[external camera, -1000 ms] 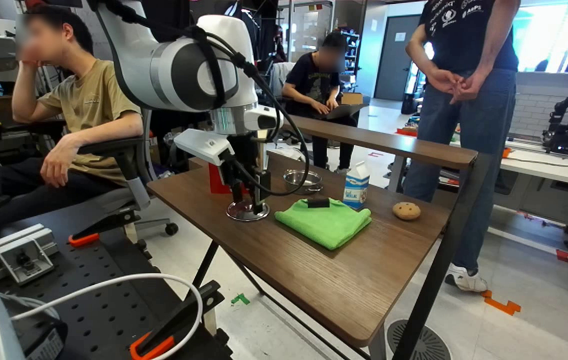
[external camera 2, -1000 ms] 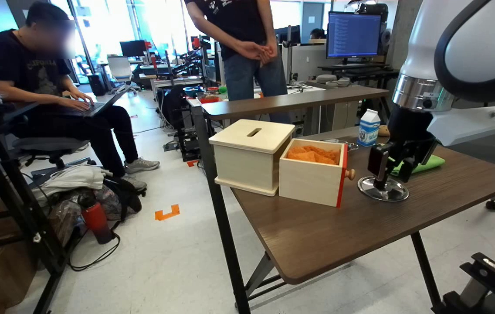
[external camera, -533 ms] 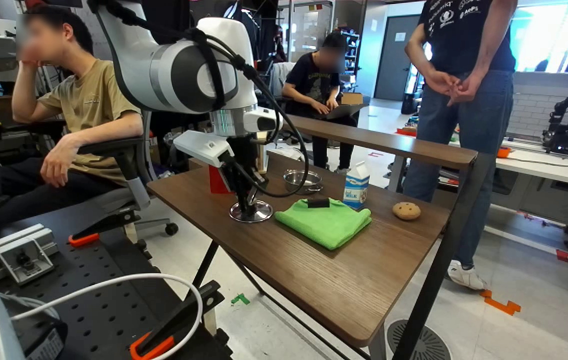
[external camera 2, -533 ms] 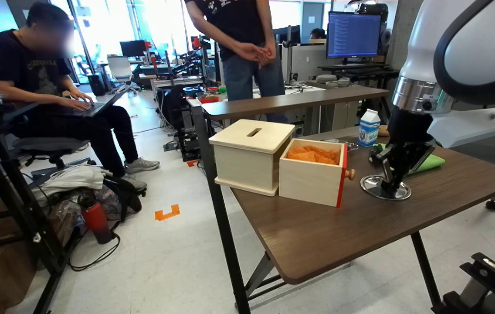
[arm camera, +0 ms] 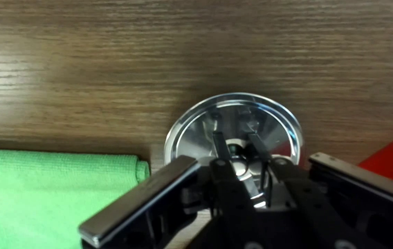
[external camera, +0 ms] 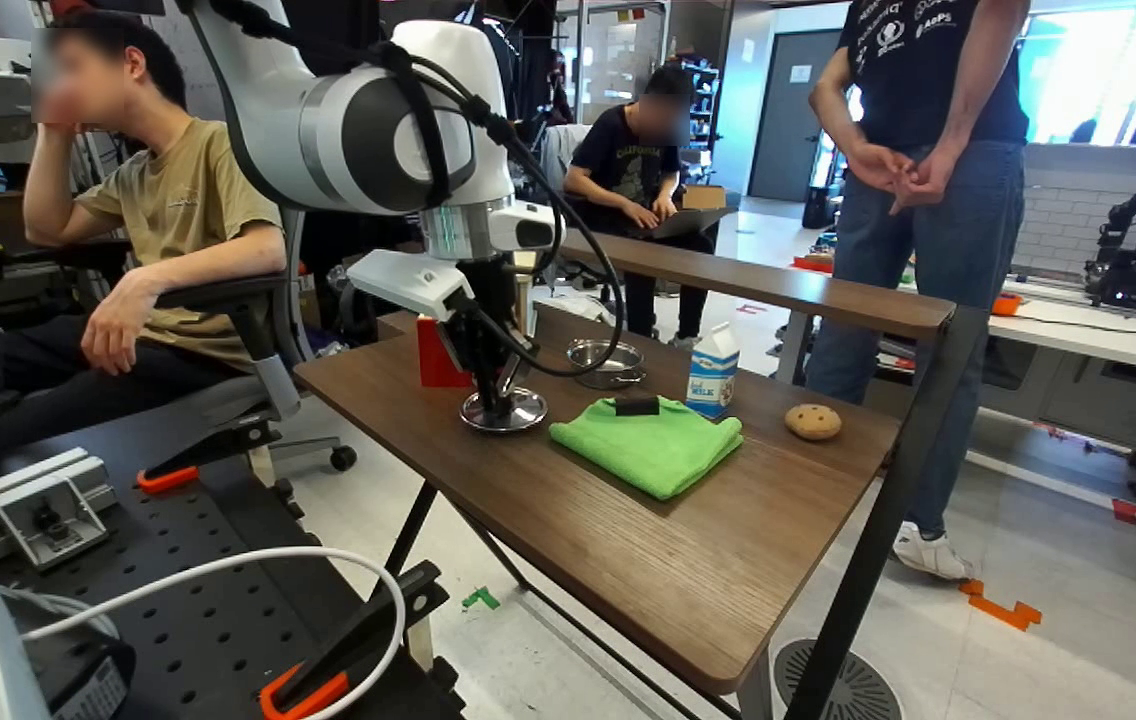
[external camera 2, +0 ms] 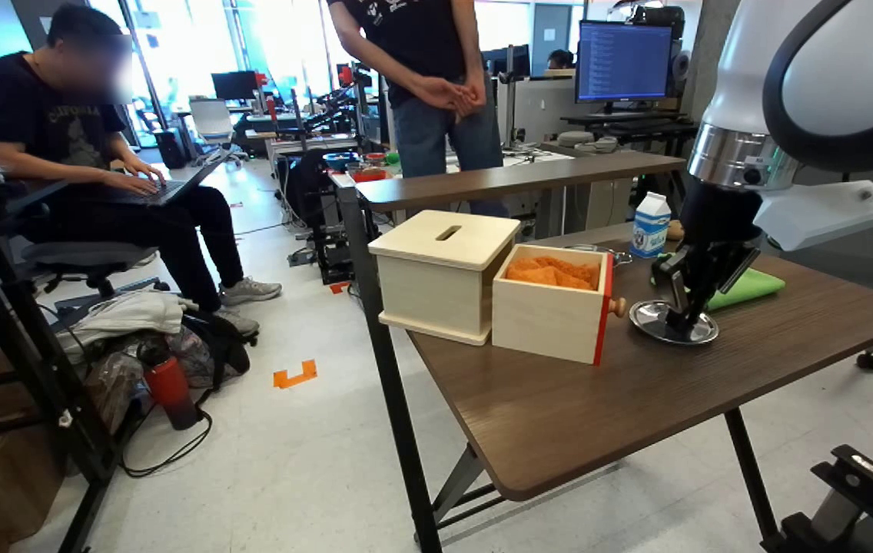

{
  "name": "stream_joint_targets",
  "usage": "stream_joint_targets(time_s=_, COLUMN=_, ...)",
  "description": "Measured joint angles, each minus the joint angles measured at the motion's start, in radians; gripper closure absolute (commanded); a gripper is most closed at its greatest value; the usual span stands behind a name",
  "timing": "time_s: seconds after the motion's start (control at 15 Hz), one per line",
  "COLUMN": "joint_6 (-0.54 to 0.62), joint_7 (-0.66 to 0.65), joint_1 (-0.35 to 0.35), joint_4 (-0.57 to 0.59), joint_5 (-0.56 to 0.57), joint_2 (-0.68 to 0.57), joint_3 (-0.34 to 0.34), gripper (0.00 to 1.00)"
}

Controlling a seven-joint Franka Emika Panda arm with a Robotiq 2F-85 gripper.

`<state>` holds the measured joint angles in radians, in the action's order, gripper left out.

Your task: Put the lid on the pot

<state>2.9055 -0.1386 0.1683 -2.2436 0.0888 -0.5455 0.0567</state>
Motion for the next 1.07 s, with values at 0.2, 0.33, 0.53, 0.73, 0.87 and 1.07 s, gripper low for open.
stream_joint_targets(time_s=0.2, joint_6=0.0, joint_7=0.011, joint_1=-0.019, joint_4=0.0, joint_5=-0.002, joint_2=0.035, joint_3=-0.022, gripper=0.95)
stream_joint_targets(time_s=0.33, joint_6=-0.001, joint_7=0.012, joint_1=-0.028, joint_4=0.0, joint_5=-0.002, joint_2=0.056, joint_3=-0.026, gripper=0.95)
stream_joint_targets(time_s=0.53, joint_6=-0.004, joint_7=0.012, joint_1=-0.037, joint_4=0.007, joint_5=-0.002, joint_2=0.074, joint_3=-0.016, gripper=0.95)
stream_joint_targets(time_s=0.73, joint_6=-0.011, joint_7=0.011, joint_1=-0.04, joint_4=0.032, joint_5=-0.002, joint_2=0.074, joint_3=0.0, gripper=0.95)
stream_joint_targets(time_s=0.87, joint_6=-0.027, joint_7=0.01, joint_1=-0.046, joint_4=0.056, joint_5=-0.002, joint_2=0.072, joint_3=0.002, gripper=0.95)
stream_joint_targets(time_s=1.07, joint_6=-0.081, joint_7=0.009, joint_1=-0.053, joint_4=0.109, joint_5=-0.007, joint_2=0.057, joint_3=0.0, gripper=0.95)
